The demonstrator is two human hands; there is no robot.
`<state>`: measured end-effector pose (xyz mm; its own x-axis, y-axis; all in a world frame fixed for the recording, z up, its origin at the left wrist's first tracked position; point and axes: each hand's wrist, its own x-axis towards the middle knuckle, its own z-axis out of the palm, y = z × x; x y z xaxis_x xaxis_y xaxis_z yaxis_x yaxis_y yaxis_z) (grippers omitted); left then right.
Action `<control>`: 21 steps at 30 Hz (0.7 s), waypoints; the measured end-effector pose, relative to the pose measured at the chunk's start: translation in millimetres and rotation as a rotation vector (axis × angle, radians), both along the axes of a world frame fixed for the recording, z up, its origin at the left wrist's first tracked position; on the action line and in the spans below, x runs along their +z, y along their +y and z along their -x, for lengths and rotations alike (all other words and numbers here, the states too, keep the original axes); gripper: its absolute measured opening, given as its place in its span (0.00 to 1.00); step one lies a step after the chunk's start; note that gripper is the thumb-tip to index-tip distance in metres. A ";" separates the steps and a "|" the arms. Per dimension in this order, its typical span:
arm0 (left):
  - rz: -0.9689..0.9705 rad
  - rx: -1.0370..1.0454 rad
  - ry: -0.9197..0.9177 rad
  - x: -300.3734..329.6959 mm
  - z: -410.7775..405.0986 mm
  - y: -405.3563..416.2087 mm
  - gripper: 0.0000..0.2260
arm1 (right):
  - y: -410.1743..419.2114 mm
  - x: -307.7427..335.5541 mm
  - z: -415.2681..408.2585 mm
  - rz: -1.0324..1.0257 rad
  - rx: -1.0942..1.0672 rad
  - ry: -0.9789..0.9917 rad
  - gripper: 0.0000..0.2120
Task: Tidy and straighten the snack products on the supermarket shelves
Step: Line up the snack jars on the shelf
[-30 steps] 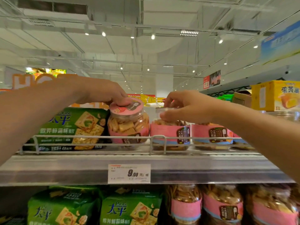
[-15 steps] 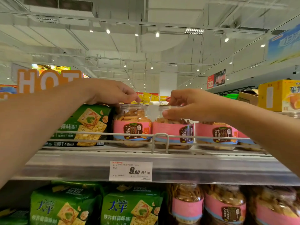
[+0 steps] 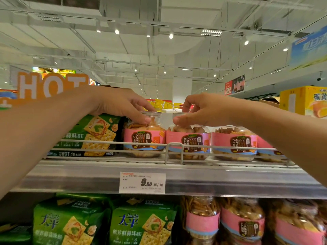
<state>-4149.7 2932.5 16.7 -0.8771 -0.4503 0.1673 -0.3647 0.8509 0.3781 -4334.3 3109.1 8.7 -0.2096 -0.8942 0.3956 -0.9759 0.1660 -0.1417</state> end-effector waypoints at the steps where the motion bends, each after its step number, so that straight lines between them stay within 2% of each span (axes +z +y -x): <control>1: 0.007 0.002 0.002 -0.1 0.4 0.4 0.29 | 0.7 -0.5 -0.9 0.000 0.001 -0.011 0.33; 3: 0.018 -0.005 0.008 -0.9 0.8 0.5 0.31 | 2.3 -1.1 -2.1 0.009 0.024 -0.057 0.29; 6: 0.049 -0.026 0.025 -2.3 0.4 0.3 0.27 | 2.7 -3.8 -3.9 0.007 0.041 -0.083 0.21; 15: 0.195 -0.042 0.101 -3.0 0.1 1.0 0.27 | 3.4 -10.7 -7.6 0.149 0.098 -0.126 0.14; 17: 0.180 -0.051 0.258 3.2 -0.9 3.0 0.26 | 9.2 0.6 -6.4 0.264 0.138 -0.186 0.12; 21: 0.037 -0.135 0.718 23.9 9.1 24.3 0.23 | 42.1 43.3 4.3 0.542 0.171 -0.205 0.11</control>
